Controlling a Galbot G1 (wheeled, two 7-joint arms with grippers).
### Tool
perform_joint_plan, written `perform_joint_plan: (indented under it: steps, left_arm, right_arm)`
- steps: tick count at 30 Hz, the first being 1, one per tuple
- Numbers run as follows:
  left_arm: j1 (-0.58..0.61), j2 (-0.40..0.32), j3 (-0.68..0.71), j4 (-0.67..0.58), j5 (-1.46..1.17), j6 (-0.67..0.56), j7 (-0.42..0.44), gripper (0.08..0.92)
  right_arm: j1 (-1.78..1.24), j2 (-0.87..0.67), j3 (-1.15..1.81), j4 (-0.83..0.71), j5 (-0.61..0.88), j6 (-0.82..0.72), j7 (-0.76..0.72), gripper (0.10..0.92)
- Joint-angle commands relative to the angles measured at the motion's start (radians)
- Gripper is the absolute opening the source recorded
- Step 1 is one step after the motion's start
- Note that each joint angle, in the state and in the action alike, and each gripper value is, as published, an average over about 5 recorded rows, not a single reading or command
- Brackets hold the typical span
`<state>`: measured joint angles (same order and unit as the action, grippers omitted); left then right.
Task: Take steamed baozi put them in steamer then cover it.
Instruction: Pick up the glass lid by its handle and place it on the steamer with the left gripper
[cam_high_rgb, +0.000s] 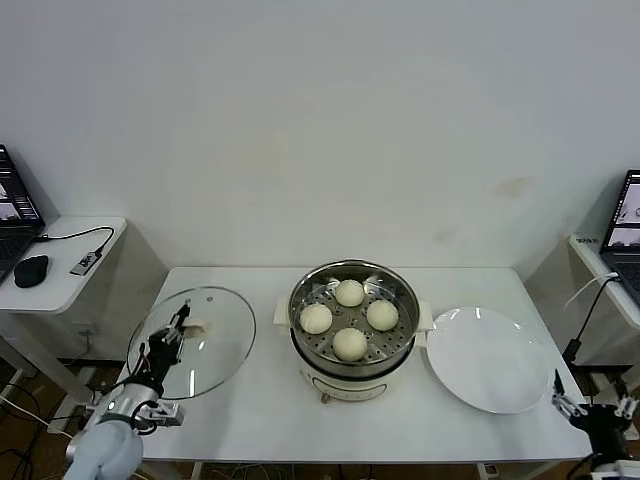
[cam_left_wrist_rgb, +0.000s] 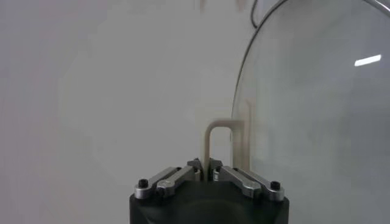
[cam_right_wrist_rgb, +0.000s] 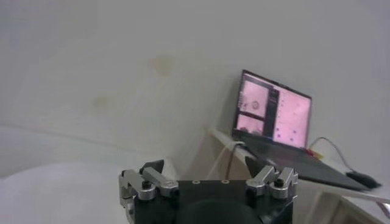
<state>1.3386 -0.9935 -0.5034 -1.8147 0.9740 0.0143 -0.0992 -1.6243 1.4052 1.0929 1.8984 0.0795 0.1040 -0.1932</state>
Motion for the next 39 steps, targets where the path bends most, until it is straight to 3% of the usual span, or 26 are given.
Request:
perform_joint_plan:
  steps: [1, 6, 13, 25, 31, 39]
  left_arm:
    - [-0.048, 0.148, 0.113, -0.297, -0.159, 0.235, 0.121, 0.138]
    - [-0.182, 0.183, 0.298, -0.309, -0.184, 0.361, 0.124, 0.138]
    - [-0.399, 0.145, 0.524, -0.24, -0.161, 0.472, 0.163, 0.138]
    - [-0.578, -0.061, 0.698, -0.124, 0.091, 0.554, 0.309, 0.138]
    - [-0.599, -0.166, 0.743, -0.087, 0.263, 0.575, 0.401, 0.138]
    - [-0.602, -0.299, 0.77, -0.032, 0.356, 0.589, 0.453, 0.138]
  right_arm:
    - [0.005, -0.068, -0.13, -0.026, 0.039, 0.003, -0.037, 0.823]
    - [0.029, -0.07, -0.197, -0.031, 0.04, -0.004, -0.041, 0.823]
    - [0.063, -0.022, -0.24, -0.032, -0.061, 0.007, -0.04, 0.823]
    - [0.064, 0.052, -0.238, -0.057, -0.156, 0.038, -0.03, 0.823]
    - [0.067, 0.083, -0.223, -0.06, -0.177, 0.044, -0.024, 0.823]
    - [0.069, 0.093, -0.201, -0.062, -0.18, 0.05, -0.022, 0.823]
